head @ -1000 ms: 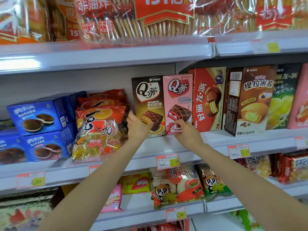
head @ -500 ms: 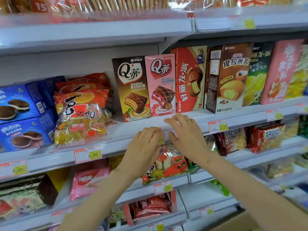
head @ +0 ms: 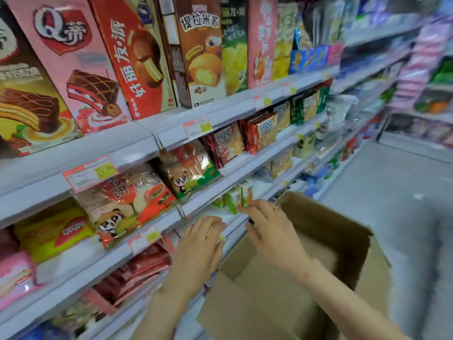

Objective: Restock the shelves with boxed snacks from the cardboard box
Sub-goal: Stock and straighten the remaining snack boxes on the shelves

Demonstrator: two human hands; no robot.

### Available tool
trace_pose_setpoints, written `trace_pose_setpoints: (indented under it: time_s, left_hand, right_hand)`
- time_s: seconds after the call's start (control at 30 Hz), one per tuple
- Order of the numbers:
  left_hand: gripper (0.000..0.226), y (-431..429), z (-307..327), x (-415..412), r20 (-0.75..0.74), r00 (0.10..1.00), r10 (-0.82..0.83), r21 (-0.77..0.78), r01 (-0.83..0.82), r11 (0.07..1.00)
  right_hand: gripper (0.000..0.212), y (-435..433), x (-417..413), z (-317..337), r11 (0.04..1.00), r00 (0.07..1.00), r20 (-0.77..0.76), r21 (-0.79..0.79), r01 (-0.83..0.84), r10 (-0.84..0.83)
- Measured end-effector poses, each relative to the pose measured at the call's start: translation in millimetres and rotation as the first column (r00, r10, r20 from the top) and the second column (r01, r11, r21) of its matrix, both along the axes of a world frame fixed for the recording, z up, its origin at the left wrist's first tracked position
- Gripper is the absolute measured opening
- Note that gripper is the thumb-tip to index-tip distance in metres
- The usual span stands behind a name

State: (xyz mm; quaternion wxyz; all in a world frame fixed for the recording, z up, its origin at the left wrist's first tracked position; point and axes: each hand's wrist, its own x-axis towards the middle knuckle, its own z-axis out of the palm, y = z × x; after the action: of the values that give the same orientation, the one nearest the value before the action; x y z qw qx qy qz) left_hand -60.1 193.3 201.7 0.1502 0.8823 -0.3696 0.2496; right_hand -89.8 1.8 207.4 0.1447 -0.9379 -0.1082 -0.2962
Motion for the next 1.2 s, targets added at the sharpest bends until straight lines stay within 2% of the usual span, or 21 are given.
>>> trace_pose_setpoints:
  time_s: [0.23, 0.4, 0.57, 0.73, 0.83, 1.07, 1.2]
  left_hand:
    - [0.025, -72.2, -32.4, -27.5, -0.138, 0.980, -0.143, -0.024, 0.141, 0.990]
    - [0.027, -119.7, -45.6, -44.5, -0.213, 0.967, -0.137, -0.044, 0.131, 0.990]
    - [0.028, -188.2, -53.5, -64.1, -0.245, 0.965, -0.094, 0.001, 0.097, 0.995]
    - [0.028, -263.6, -60.0, -81.1, -0.245, 0.969, -0.029, 0.024, 0.036, 0.999]
    - [0.029, -296.0, -59.9, -86.0, -0.246, 0.969, 0.000, 0.055, 0.014, 0.998]
    - [0.031, -326.5, -66.1, -66.3, -0.261, 0.961, 0.094, 0.085, -0.074, 0.994]
    - [0.026, -338.7, -76.2, -38.0, -0.247, 0.965, 0.089, 0.112, -0.063, 0.992]
  right_hand:
    - [0.026, -70.5, -57.9, -39.3, 0.984, 0.968, -0.173, -0.009, 0.180, -0.179]
    - [0.026, -121.0, -83.8, -60.2, 0.975, 0.944, -0.255, 0.009, 0.221, -0.211]
    - [0.022, -191.7, -96.3, -81.4, 0.978, 0.928, -0.329, 0.052, 0.203, -0.175]
    - [0.026, -268.1, -95.0, -85.2, 0.973, 0.933, -0.347, 0.167, 0.162, -0.096]
    - [0.025, -300.2, -87.5, -86.2, 0.975, 0.938, -0.341, 0.180, 0.130, -0.062]
    - [0.026, -329.9, -48.4, -90.6, 0.978, 0.923, -0.383, 0.201, 0.053, 0.029]
    - [0.027, -339.0, -22.8, -99.1, 0.983, 0.904, -0.423, 0.184, 0.021, 0.060]
